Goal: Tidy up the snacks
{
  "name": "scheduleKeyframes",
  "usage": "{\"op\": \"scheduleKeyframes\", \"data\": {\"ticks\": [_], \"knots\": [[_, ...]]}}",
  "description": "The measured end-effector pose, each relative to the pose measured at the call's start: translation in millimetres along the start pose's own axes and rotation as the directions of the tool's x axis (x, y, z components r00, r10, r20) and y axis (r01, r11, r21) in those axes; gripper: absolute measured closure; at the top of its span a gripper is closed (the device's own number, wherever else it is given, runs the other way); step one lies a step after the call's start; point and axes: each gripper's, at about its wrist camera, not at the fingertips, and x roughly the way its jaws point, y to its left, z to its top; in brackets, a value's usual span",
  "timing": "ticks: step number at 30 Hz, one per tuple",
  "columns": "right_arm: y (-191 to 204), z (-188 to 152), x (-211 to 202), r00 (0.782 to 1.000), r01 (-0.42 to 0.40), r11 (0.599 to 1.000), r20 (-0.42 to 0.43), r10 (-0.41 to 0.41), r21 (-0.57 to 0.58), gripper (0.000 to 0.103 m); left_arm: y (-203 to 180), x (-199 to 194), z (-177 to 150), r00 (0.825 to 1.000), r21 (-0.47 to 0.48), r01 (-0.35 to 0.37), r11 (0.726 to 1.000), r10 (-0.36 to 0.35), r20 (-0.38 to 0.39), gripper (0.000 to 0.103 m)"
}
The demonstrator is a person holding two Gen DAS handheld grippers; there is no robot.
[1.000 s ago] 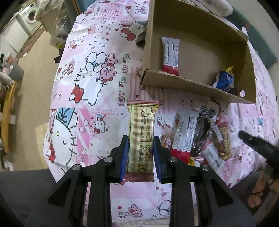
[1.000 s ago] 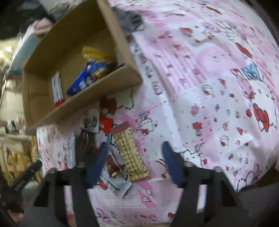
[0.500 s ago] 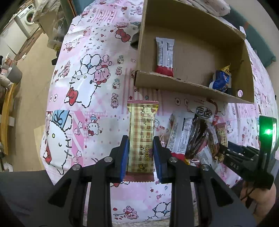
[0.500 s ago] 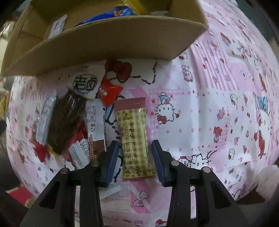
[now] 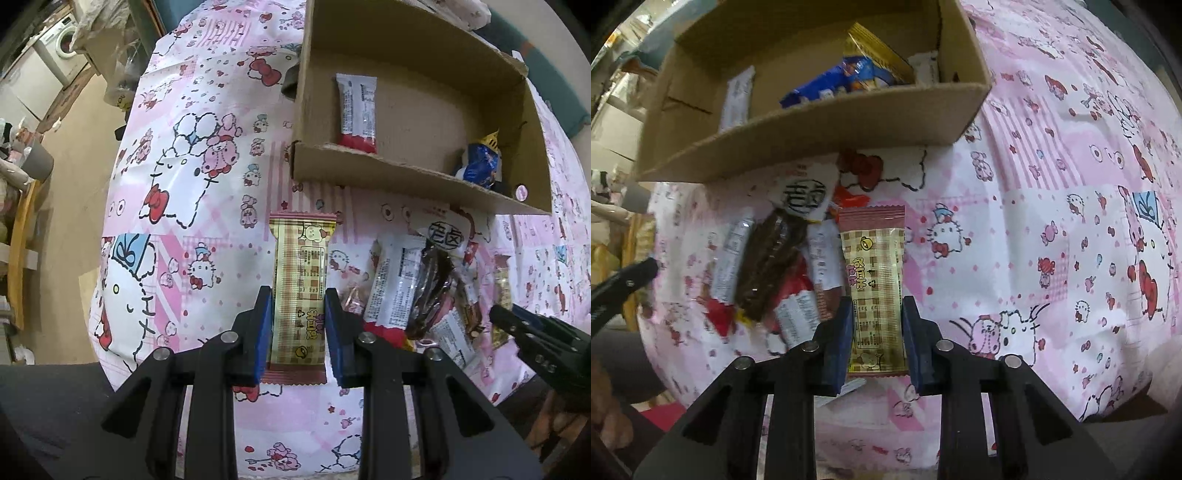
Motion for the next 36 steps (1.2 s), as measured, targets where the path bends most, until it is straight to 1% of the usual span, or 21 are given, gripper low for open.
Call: {"op": "scheduleKeyframes", "data": {"ticks": [2,4,5,7,9,10,11,12,13,14,16,18,20,21,23,24,27,32,36], "knots": [[0,-1,-8,0.999,-0.030,1.000,0.014,0.030,-0.002,0.076,2,3,-1,1.000,0.000,-0.015,1.000,0.015,-0.002,0.080],[-2,4,-24,0.997,-0.055,0.998,0.045,0.056,-0.011,0.076,4,5,-1,0.999,0.003,-0.036,0.999,0.036,0.002,0.080],[3,5,-27,0.996,-0.065,0.998,0.065,0.066,-0.017,0.076,5,6,-1,0.999,0.002,-0.047,0.999,0.047,0.005,0.080],[8,8,-36,0.988,-0.114,0.993,0.099,0.116,-0.028,0.076,9,5,0,0.999,-0.015,-0.049,0.999,0.049,0.021,0.080],[9,8,-48,0.976,-0.170,0.985,0.129,0.174,-0.040,0.076,10,-2,0,0.998,-0.022,-0.042,0.999,0.043,0.050,0.080],[10,8,-56,0.967,-0.201,0.978,0.149,0.207,-0.049,0.076,10,-7,0,0.997,-0.024,-0.030,0.999,0.032,0.071,0.080],[11,8,-65,0.954,-0.235,0.970,0.176,0.243,-0.064,0.076,8,-17,-1,0.994,-0.026,0.012,1.000,-0.009,0.110,0.080],[12,9,-73,0.944,-0.255,0.964,0.194,0.265,-0.074,0.076,6,-23,-2,0.991,-0.019,0.036,0.999,-0.033,0.130,0.080],[12,9,-84,0.925,-0.291,0.953,0.227,0.303,-0.087,0.076,1,-32,-3,0.986,0.001,0.058,0.998,-0.057,0.159,0.080],[15,5,-86,0.914,-0.308,0.946,0.246,0.323,-0.097,0.076,-4,-43,-4,0.978,0.023,0.073,0.997,-0.076,0.194,0.080],[15,7,-102,0.888,-0.330,0.936,0.299,0.351,-0.118,0.076,-9,-57,-4,0.966,0.043,0.089,0.995,-0.097,0.239,0.080],[12,10,-110,0.871,-0.346,0.931,0.329,0.365,-0.119,0.076,-11,-73,0,0.951,0.050,0.102,0.994,-0.112,0.287,0.080],[9,13,-118,0.843,-0.389,0.914,0.358,0.403,-0.112,0.076,-14,-87,7,0.938,0.054,0.107,0.993,-0.119,0.325,0.080],[5,15,-121,0.834,-0.401,0.910,0.370,0.410,-0.105,0.076,-14,-92,12,0.933,0.057,0.106,0.993,-0.119,0.339,0.080],[1,22,-123,0.823,-0.398,0.912,0.400,0.404,-0.102,0.076,-17,-98,23,0.925,0.066,0.104,0.992,-0.121,0.359,0.080],[-1,26,-125,0.818,-0.398,0.912,0.413,0.401,-0.097,0.076,-20,-98,27,0.925,0.074,0.098,0.992,-0.118,0.361,0.080],[2,42,-120,0.815,-0.395,0.915,0.431,0.387,-0.076,0.076,-24,-98,45,0.925,0.087,0.078,0.993,-0.105,0.365,0.080],[-10,68,-120,0.820,-0.364,0.930,0.455,0.348,-0.054,0.076,-29,-95,71,0.923,0.111,0.061,0.992,-0.098,0.372,0.080],[-18,90,-112,0.832,-0.338,0.941,0.460,0.311,-0.025,0.076,-32,-89,89,0.926,0.124,0.048,0.991,-0.090,0.367,0.079]]}}
